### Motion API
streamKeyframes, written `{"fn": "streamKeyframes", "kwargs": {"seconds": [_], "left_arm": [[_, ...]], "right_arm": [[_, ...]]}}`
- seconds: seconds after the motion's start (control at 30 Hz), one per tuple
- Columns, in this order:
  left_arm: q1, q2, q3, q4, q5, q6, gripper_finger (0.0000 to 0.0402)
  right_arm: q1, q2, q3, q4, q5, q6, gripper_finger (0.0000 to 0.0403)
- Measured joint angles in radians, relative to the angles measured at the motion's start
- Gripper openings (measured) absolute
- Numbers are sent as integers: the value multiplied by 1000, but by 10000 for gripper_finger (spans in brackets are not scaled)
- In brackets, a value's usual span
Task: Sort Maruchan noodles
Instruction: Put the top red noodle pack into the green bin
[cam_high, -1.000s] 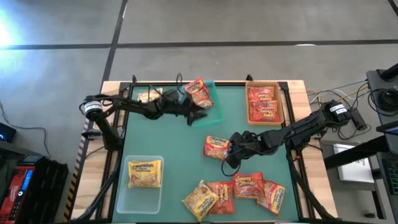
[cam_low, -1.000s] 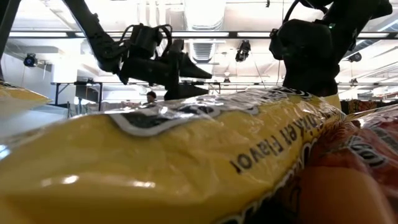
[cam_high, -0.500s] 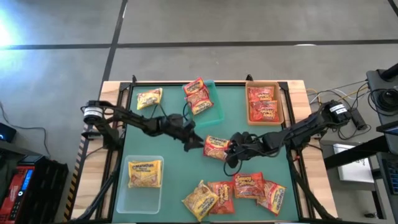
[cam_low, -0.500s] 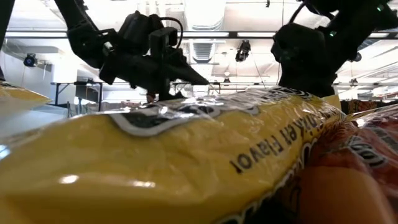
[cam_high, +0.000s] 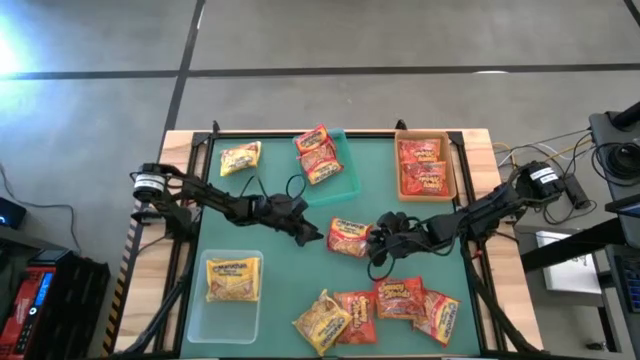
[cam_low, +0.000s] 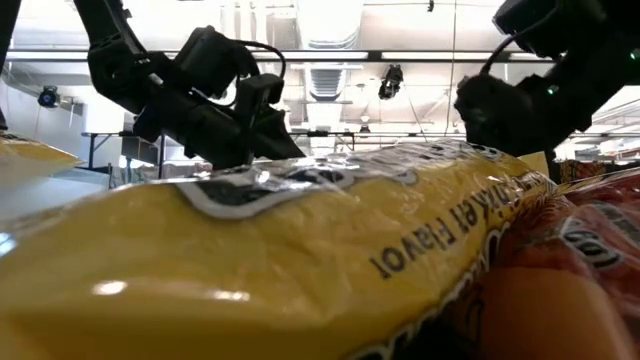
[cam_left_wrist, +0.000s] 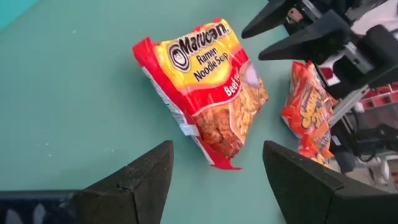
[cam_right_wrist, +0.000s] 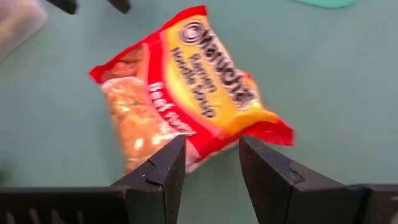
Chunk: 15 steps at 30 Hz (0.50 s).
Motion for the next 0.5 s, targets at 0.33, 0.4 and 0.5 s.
{"fn": "streamKeyframes", "kwargs": {"seconds": [0.33, 0.4, 0.5], "left_arm": [[-7, 0, 0, 1, -26, -22, 231], [-7, 0, 0, 1, -26, -22, 231], [-7, 1, 0, 1, -27, -23, 231]], "right_arm": [[2, 0, -39, 128, 44, -14, 139], [2, 12, -35, 185, 45, -38, 139], [2, 44, -34, 216, 44, -53, 139]]}}
